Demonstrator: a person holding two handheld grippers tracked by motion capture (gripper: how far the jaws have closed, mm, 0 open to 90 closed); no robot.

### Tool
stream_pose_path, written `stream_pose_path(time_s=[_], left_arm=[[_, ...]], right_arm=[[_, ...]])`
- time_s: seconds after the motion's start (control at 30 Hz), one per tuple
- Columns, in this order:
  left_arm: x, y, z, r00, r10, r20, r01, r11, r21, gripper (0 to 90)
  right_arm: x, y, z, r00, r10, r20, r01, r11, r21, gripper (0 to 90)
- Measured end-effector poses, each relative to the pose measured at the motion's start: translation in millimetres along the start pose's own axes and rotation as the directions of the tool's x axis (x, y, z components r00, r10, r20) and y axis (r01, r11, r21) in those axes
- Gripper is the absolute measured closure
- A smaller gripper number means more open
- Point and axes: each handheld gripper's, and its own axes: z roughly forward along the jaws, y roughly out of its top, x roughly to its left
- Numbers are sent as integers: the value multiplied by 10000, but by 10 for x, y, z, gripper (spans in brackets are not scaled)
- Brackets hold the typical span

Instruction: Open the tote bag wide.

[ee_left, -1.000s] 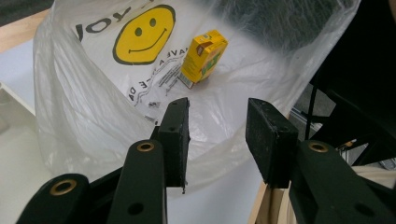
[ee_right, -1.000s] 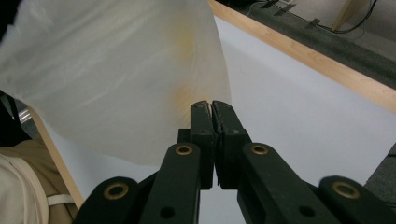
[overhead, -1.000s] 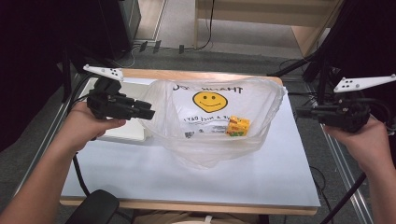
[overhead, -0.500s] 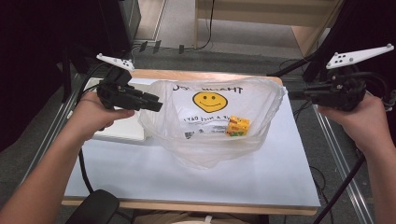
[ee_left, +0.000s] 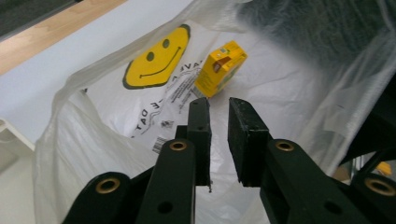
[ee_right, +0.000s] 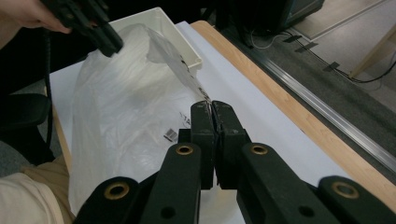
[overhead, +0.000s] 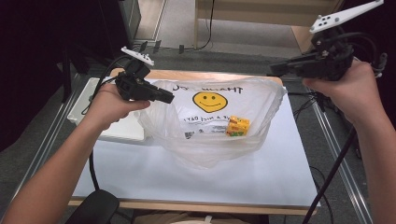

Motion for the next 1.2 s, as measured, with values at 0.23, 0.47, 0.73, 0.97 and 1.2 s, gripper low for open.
stream_pose_path(time_s=[0.23,0.47,0.73,0.97,1.2], left_arm=[[40,54,108,9999,-128,-112,128,9999,-27,826],[45,111,193,9999,-124,-82,125,9999,71,826],[11,187,303,9998,-52,-212,52,10000,29,830],[2,195,431,9995,-12,-302,17,9998,173,832],[-25,201,616,9978,203,-629,-173,9987,480,831]], right_arm=[[213,156,248,9975,-455,-533,474,9982,365,895],[308,248,492,9949,-596,-818,662,9946,805,895],[440,286,927,9914,-770,-1060,926,9842,1512,896],[353,96,1099,9956,-512,-783,662,9770,2028,896],[216,-185,1163,9990,-312,-329,390,9612,2731,895]])
